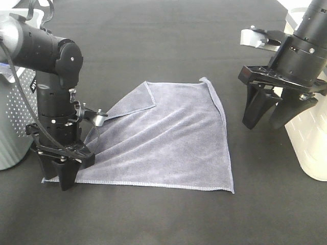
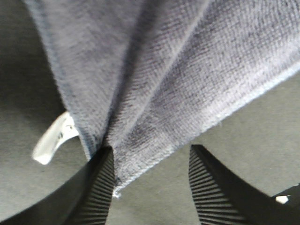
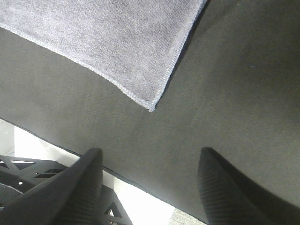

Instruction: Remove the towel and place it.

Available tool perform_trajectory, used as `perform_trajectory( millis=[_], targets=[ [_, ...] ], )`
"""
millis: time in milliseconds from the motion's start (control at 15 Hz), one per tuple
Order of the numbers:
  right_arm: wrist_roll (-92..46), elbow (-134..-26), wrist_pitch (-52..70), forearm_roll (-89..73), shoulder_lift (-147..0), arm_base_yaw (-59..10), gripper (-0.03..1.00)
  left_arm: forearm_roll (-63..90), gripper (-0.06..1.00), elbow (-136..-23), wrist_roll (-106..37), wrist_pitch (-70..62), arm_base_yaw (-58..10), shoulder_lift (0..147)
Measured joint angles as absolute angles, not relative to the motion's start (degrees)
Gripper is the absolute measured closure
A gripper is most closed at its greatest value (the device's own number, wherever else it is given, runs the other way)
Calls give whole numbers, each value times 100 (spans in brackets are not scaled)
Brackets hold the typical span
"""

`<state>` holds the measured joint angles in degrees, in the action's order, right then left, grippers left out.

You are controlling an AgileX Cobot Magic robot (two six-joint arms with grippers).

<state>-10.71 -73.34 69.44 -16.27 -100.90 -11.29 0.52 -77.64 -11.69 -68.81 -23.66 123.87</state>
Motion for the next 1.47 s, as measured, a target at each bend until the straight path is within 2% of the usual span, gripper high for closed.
perform_trajectory(
  millis=[267, 600, 1000, 1267, 1467],
  targets=[
    [-1071, -7334, 6944, -1627, -10090, -1129, 38, 92, 36, -7764, -1152, -6881, -2429, 12290],
    [-1071, -7334, 6944, -1627, -10090, -1129, 38, 115, 35, -7764, -1054, -6847, -2481, 11654],
    [-1066, -7334, 6944, -1627, -10090, -1129, 38, 281, 35, -7861, -584, -5300, -2481, 11562],
    [-1014, -7305, 6933, -1633, -9935, -1129, 38, 115, 35, -8858, -309, -4704, -2481, 11660],
    [-1003, -7305, 6939, -1633, -9677, -1146, 38, 80, 38, -10073, -286, -4629, -2481, 12445]
  ],
)
